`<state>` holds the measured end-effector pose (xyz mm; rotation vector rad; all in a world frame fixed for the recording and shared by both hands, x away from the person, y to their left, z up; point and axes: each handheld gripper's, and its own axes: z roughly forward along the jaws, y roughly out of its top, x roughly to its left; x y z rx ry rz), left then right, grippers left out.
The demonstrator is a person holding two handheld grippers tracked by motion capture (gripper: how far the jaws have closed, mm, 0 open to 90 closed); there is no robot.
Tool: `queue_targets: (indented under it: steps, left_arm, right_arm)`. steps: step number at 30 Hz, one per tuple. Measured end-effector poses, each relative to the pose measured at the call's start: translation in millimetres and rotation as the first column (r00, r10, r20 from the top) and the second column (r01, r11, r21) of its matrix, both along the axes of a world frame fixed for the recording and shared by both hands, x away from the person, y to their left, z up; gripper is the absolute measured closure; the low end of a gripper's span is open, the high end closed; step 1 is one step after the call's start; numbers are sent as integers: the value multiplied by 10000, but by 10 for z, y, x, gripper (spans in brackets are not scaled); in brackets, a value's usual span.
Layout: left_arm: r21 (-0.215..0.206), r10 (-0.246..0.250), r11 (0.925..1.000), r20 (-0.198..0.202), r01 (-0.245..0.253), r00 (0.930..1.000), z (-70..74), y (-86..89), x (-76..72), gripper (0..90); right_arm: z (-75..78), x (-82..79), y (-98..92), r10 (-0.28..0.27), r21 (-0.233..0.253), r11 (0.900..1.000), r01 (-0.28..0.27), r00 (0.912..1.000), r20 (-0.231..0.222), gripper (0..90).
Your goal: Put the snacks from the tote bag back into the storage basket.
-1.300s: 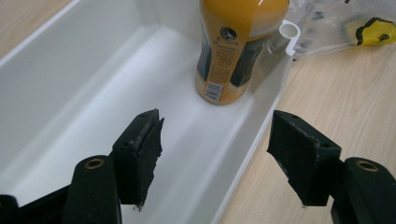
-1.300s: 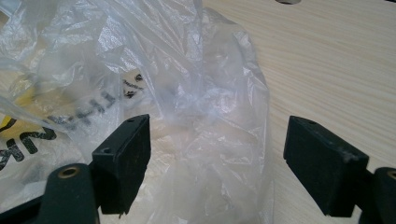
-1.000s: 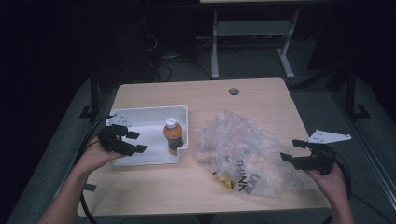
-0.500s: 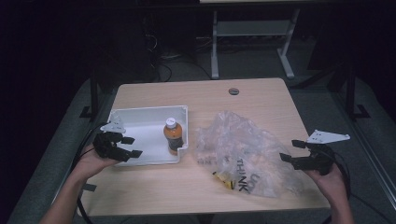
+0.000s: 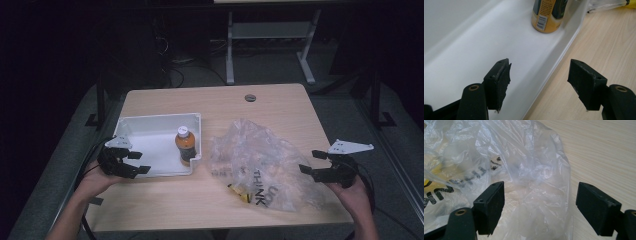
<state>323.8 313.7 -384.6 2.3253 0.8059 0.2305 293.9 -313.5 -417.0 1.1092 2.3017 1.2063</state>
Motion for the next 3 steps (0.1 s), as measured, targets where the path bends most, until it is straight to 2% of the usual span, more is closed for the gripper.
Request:
queue_targets:
  steps: [2, 3]
  left_arm:
    - [3, -7, 10000, 30, 7, 10000, 3, 4, -8, 327]
    - [-124, 49, 9999, 10, -49, 10000, 4, 1, -15, 327]
  right_arm:
    - [2, -9, 5, 18, -35, 10000, -18, 10000, 23, 223]
    - [4, -11, 4, 16, -39, 10000, -15, 10000, 35, 223]
